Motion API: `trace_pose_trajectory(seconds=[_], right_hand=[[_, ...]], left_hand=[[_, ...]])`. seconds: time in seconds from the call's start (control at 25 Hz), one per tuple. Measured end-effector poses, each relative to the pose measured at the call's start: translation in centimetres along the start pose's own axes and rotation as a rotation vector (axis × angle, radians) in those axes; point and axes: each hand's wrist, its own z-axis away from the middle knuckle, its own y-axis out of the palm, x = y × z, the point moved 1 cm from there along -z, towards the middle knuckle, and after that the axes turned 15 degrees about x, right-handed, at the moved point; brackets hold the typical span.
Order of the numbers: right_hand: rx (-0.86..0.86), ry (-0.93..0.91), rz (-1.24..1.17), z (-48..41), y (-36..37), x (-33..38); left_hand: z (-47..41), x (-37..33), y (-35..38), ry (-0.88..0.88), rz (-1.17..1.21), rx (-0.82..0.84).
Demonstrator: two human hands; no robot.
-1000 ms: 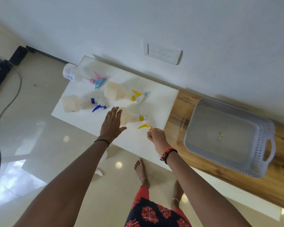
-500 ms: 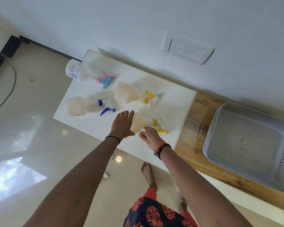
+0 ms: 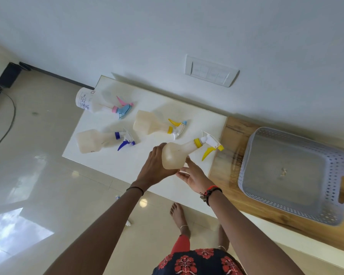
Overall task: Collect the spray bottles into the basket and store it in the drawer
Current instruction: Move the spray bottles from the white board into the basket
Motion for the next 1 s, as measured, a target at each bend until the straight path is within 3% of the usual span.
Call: trace_pose_trajectory(seconds=[0.2, 0.48, 0.8, 1.0], right_hand=[[0.041, -0.132, -0.075, 4.2, -2.8, 2.8], [-0.073, -0.392, -0.028, 10.6, -8.6, 6.6], [-0.169, -0.496, -0.079, 16.1, -16.9, 10.0], [-0.291, -0.471, -0.150, 16.6, -20.4, 12.6]], left_hand=[[-0.5, -5.0, 1.3, 0.122, 0.024, -0.029], [-2.8, -13.0, 4.1, 0.183, -0.238, -0.087], [-6.7, -22.9, 11.4, 0.224, -0.128, 0.016], [-9.8, -26.7, 15.1, 0.197, 0.038, 0.068]])
